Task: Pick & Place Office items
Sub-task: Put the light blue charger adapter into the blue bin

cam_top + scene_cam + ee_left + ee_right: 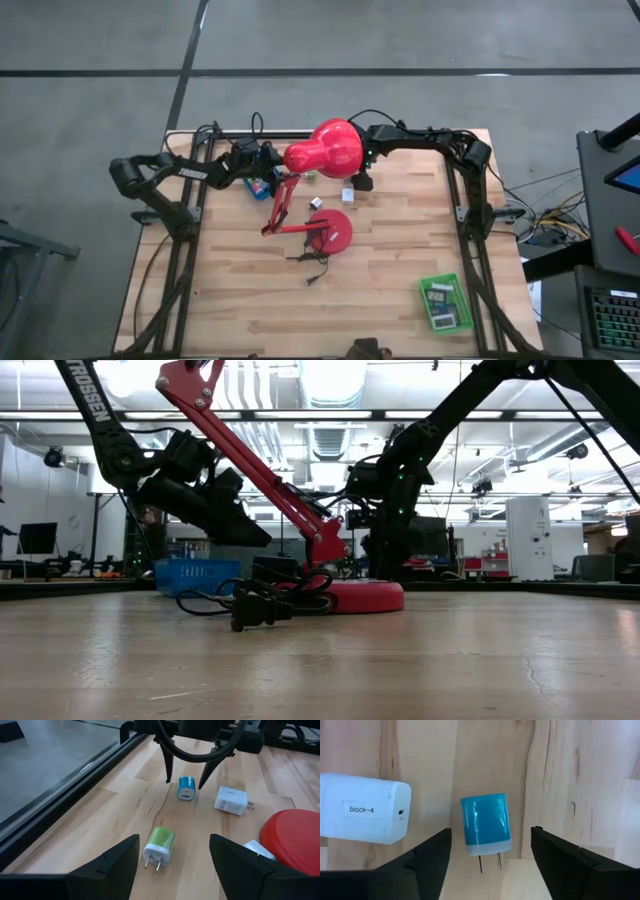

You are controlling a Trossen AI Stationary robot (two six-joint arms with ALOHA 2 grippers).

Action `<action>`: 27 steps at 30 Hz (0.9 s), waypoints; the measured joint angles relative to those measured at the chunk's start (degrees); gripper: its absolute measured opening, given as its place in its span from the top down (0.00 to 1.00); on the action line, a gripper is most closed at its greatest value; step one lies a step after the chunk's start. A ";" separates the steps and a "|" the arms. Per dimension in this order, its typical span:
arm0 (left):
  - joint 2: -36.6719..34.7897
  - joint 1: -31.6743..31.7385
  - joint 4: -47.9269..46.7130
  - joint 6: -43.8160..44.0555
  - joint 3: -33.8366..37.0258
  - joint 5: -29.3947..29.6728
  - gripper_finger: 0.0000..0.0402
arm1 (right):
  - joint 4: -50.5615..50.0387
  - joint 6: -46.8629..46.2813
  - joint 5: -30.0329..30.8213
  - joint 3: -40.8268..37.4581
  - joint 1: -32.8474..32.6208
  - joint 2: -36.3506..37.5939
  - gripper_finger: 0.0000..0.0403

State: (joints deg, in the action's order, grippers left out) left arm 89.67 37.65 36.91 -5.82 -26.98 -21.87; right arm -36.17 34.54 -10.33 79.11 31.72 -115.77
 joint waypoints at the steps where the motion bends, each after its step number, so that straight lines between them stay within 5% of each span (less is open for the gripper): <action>1: -0.02 0.00 0.02 0.00 0.00 0.00 0.39 | 0.01 0.00 0.01 0.00 -0.06 0.00 0.37; 12: -0.02 0.00 0.04 0.00 0.00 0.04 0.39 | 0.01 1.41 0.30 0.00 -2.45 0.17 0.72; 27: -0.02 0.00 0.02 -0.83 0.00 0.17 0.39 | 1.71 3.51 1.33 -0.02 -3.28 0.28 0.72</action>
State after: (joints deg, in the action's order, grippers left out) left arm 89.65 37.65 36.93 -6.65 -26.98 -21.69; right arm -34.46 38.06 -9.00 79.09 28.45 -115.48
